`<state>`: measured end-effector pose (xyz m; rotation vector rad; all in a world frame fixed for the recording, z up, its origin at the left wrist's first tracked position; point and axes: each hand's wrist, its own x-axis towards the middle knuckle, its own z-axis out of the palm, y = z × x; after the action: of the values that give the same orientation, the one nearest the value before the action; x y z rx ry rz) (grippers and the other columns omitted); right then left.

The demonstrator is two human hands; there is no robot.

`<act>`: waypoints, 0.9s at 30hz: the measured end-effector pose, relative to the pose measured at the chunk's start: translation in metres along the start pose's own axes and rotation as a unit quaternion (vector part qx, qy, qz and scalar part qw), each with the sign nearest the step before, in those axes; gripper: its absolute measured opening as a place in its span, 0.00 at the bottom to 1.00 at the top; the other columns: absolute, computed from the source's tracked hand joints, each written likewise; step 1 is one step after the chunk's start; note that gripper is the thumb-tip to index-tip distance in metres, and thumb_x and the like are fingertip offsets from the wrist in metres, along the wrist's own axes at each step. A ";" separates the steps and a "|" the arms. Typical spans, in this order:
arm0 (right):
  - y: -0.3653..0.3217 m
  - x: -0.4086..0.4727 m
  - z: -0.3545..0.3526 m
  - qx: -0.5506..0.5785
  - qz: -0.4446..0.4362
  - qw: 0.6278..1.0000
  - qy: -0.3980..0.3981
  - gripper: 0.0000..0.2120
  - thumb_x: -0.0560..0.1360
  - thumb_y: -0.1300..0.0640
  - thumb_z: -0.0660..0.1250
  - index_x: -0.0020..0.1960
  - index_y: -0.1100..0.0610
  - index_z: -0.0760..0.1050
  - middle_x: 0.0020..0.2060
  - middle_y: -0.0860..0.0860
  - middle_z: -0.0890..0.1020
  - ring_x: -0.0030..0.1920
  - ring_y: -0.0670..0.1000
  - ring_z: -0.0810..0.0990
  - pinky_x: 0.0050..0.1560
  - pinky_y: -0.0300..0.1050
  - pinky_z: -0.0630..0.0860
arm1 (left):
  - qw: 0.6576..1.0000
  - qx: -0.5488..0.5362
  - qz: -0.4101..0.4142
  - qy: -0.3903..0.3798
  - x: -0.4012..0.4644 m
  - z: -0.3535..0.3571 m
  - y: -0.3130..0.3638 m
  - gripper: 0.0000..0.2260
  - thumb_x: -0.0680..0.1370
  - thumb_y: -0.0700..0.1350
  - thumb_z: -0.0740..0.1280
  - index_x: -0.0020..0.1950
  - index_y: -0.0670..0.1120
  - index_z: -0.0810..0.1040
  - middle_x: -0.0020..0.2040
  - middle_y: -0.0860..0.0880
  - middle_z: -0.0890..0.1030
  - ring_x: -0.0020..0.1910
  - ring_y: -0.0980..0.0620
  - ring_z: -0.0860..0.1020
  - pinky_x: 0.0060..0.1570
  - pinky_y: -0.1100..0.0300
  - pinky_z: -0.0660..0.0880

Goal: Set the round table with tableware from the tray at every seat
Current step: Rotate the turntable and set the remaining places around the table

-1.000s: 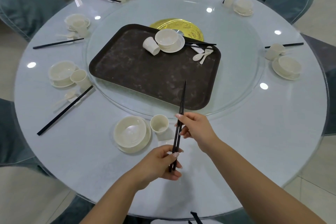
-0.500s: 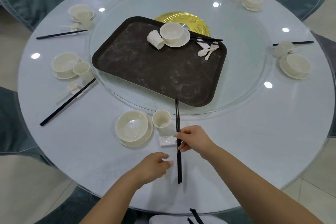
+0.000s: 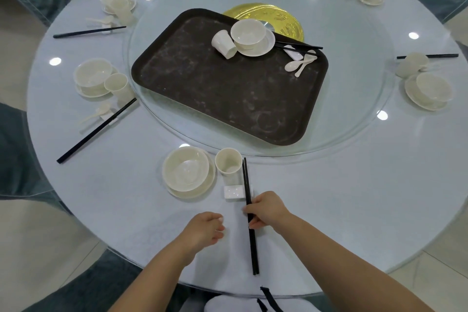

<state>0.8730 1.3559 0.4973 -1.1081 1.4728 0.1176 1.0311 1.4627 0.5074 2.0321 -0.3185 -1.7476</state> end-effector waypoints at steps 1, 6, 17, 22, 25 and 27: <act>0.000 0.000 0.001 0.000 0.002 1.000 0.002 0.11 0.71 0.63 0.74 0.32 0.62 0.75 0.27 0.58 0.79 0.29 0.57 0.82 0.40 0.51 0.84 | 1.000 0.005 0.001 0.002 0.000 0.001 0.000 0.08 0.81 0.45 0.64 0.59 0.46 0.76 0.51 0.45 0.82 0.50 0.48 0.82 0.42 0.63 0.78; 0.002 0.000 0.002 -0.006 0.013 1.000 0.000 0.11 0.70 0.62 0.74 0.34 0.63 0.74 0.26 0.58 0.80 0.31 0.59 0.84 0.39 0.53 0.84 | 1.000 0.020 0.004 0.012 0.000 0.001 0.000 0.08 0.81 0.47 0.64 0.58 0.47 0.76 0.50 0.46 0.82 0.48 0.50 0.82 0.40 0.64 0.77; 0.013 -0.002 -0.001 -0.115 -0.057 0.992 0.024 0.10 0.74 0.57 0.69 0.40 0.57 0.69 0.30 0.55 0.82 0.28 0.57 0.83 0.35 0.52 0.83 | 1.000 0.021 0.006 0.011 -0.007 -0.002 -0.003 0.07 0.81 0.45 0.64 0.56 0.45 0.78 0.51 0.43 0.82 0.51 0.46 0.82 0.53 0.57 0.80; 0.013 -0.005 0.002 -0.216 -0.097 0.971 0.038 0.08 0.75 0.56 0.59 0.37 0.54 0.65 0.32 0.51 0.78 0.32 0.55 0.81 0.39 0.47 0.79 | 1.000 0.022 0.008 0.017 -0.010 -0.001 -0.003 0.07 0.81 0.45 0.64 0.56 0.44 0.77 0.51 0.43 0.82 0.49 0.47 0.81 0.52 0.58 0.79; 0.010 -0.006 0.003 -0.225 -0.091 0.970 0.035 0.09 0.75 0.55 0.60 0.37 0.54 0.64 0.33 0.51 0.78 0.31 0.54 0.80 0.41 0.47 0.79 | 0.999 0.028 0.010 0.019 -0.011 -0.002 -0.004 0.08 0.81 0.45 0.64 0.57 0.44 0.77 0.51 0.43 0.82 0.50 0.46 0.82 0.54 0.56 0.79; 0.009 -0.007 0.004 -0.214 -0.079 0.973 0.034 0.09 0.75 0.54 0.61 0.37 0.54 0.65 0.32 0.51 0.79 0.29 0.53 0.80 0.41 0.46 0.79 | 0.999 0.032 0.011 0.018 -0.012 -0.002 -0.004 0.08 0.81 0.45 0.64 0.57 0.44 0.77 0.52 0.43 0.81 0.52 0.46 0.81 0.56 0.55 0.79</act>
<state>0.8680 1.3669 0.4968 -1.5882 1.4498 0.2979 1.0304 1.4717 0.5160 2.0949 -0.3885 -1.7052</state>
